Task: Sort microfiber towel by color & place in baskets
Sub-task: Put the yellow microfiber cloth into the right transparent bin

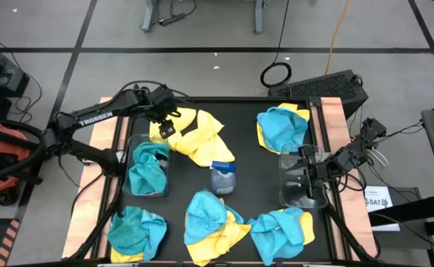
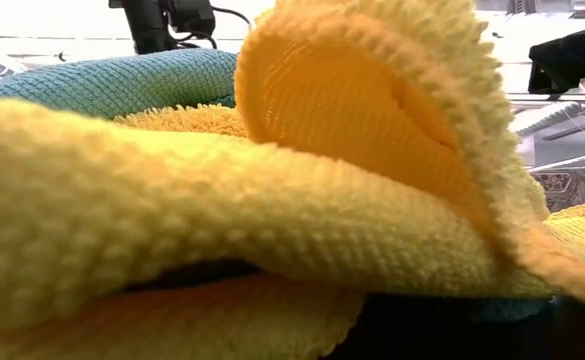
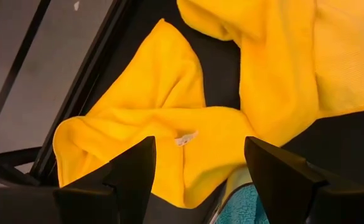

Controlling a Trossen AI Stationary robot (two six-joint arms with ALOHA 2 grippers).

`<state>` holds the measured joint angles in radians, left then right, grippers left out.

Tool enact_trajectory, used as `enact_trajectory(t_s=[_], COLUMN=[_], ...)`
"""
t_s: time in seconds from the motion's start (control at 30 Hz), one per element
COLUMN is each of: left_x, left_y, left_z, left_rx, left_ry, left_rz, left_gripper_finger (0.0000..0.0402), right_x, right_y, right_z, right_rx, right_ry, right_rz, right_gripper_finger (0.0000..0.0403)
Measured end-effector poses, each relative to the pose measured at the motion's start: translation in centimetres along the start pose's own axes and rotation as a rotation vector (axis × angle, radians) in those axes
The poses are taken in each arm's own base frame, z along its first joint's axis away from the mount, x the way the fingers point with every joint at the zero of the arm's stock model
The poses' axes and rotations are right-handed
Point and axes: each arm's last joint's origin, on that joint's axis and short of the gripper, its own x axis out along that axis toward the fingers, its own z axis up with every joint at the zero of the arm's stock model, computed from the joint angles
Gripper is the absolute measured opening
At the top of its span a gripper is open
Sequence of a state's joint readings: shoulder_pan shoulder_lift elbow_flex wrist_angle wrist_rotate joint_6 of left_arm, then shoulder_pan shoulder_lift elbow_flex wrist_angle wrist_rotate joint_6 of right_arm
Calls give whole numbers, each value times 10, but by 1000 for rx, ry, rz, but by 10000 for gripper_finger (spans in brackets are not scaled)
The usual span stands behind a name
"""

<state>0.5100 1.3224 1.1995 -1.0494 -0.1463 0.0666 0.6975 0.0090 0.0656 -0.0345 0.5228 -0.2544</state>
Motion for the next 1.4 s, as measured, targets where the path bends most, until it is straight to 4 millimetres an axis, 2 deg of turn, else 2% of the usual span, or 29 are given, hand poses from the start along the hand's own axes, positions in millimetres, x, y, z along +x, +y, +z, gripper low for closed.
enact_trajectory(t_s=[0.77,0.9,1.2,1.4], left_x=[4,22,87,97], left_y=[2,16,54,79], left_z=[3,5,5,9], left_rx=[-10,-62,-184,-260], left_ry=[-3,68,301,346], left_rz=[7,22,54,43], left_gripper_finger=[250,250,250,250], right_x=[0,0,0,0], right_y=[0,0,0,0], right_z=[0,0,0,0], right_rx=[0,0,0,0], right_ry=[0,0,0,0], right_rz=[0,0,0,0], right_gripper_finger=[146,146,146,146])
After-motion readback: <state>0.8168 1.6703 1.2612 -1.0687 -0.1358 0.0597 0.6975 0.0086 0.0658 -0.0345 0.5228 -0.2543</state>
